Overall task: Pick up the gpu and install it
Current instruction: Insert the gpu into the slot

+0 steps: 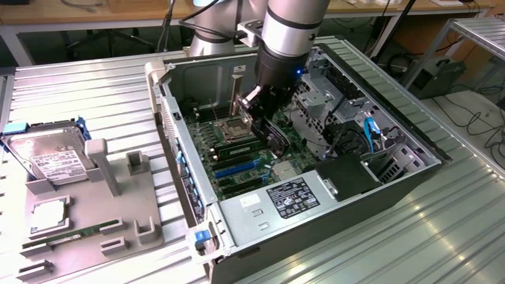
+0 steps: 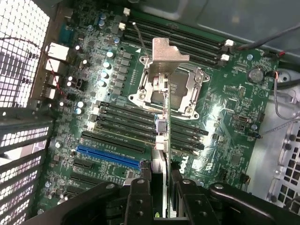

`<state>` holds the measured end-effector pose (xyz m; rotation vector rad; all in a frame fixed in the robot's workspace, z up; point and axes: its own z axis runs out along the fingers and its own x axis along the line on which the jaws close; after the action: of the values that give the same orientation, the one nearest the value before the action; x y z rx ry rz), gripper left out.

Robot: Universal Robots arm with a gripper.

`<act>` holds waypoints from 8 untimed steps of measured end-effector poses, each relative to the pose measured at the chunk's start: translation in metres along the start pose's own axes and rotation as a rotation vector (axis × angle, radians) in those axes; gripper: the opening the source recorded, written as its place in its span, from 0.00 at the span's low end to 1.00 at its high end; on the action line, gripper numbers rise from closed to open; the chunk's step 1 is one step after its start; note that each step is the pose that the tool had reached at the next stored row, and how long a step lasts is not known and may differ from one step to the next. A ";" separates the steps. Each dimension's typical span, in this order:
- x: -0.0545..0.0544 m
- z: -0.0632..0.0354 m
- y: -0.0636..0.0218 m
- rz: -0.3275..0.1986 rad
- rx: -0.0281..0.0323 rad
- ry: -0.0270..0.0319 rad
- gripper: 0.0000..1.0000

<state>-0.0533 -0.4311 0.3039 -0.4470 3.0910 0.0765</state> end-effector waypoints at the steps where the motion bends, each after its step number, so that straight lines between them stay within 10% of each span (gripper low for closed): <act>1: 0.000 0.0000 0.0000 -0.010 -0.0003 0.0005 0.26; 8: 0.000 0.0000 0.0000 -0.095 -0.0023 0.0044 0.26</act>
<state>-0.0533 -0.4311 0.3038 -0.5937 3.0685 0.0777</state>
